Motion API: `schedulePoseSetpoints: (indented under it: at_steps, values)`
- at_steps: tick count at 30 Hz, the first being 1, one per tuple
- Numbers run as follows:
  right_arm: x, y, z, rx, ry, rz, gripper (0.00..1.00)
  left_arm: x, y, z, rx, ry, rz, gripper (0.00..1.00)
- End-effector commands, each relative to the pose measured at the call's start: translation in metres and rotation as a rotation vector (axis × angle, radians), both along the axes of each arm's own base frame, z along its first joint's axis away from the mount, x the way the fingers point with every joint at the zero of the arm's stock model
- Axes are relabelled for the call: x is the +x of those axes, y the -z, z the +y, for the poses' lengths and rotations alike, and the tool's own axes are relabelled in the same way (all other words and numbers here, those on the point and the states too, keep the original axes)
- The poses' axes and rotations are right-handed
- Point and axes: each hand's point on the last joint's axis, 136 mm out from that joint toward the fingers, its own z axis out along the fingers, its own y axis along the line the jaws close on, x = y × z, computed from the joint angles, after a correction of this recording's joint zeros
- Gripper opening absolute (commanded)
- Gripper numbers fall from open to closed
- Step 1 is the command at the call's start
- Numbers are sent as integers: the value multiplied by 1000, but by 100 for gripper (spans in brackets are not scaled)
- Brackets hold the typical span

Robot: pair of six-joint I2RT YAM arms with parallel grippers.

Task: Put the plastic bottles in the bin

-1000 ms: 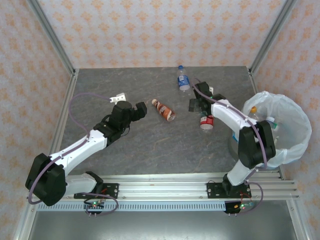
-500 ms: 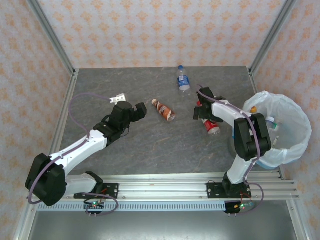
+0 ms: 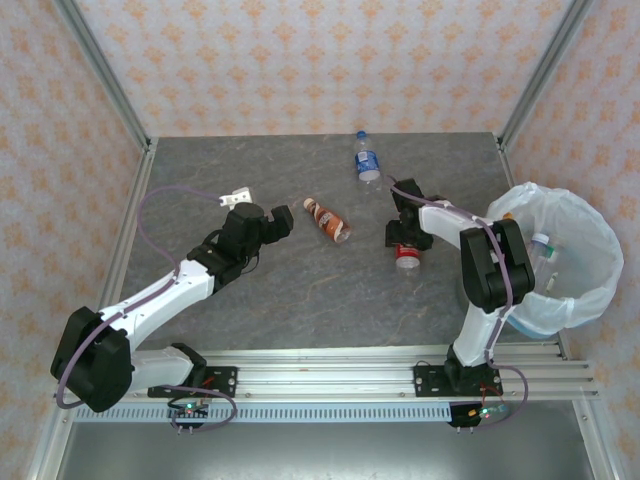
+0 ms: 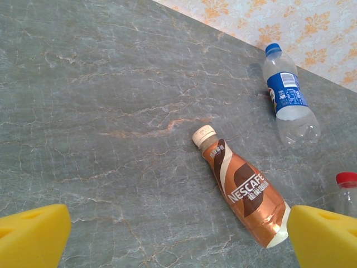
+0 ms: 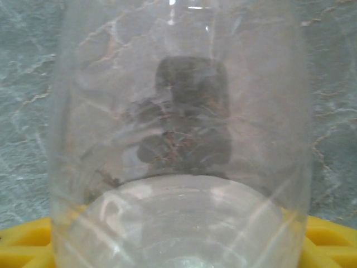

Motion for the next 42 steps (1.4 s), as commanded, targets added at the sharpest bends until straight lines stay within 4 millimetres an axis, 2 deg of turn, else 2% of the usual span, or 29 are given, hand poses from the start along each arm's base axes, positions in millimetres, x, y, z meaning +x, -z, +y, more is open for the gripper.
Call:
schedulePoseSetpoints:
  at_steps: [1, 10, 20, 32, 42]
  values:
    - [-1, -1, 7, 47, -29, -6, 65, 1, 5, 8, 7, -34, 16, 100]
    - [2, -33, 14, 95, -60, -110, 52, 2, 6, 6, 8, -29, 18, 100]
    - [-2, -76, 22, 152, -103, -284, 44, 3, 7, 4, 1, -27, 22, 100]
    - [-13, -150, 39, 304, -163, -530, 40, 6, 8, 0, -17, -16, 29, 100]
    - [-26, -226, 44, 413, -202, -756, 37, 7, 6, -4, -25, 0, 25, 100]
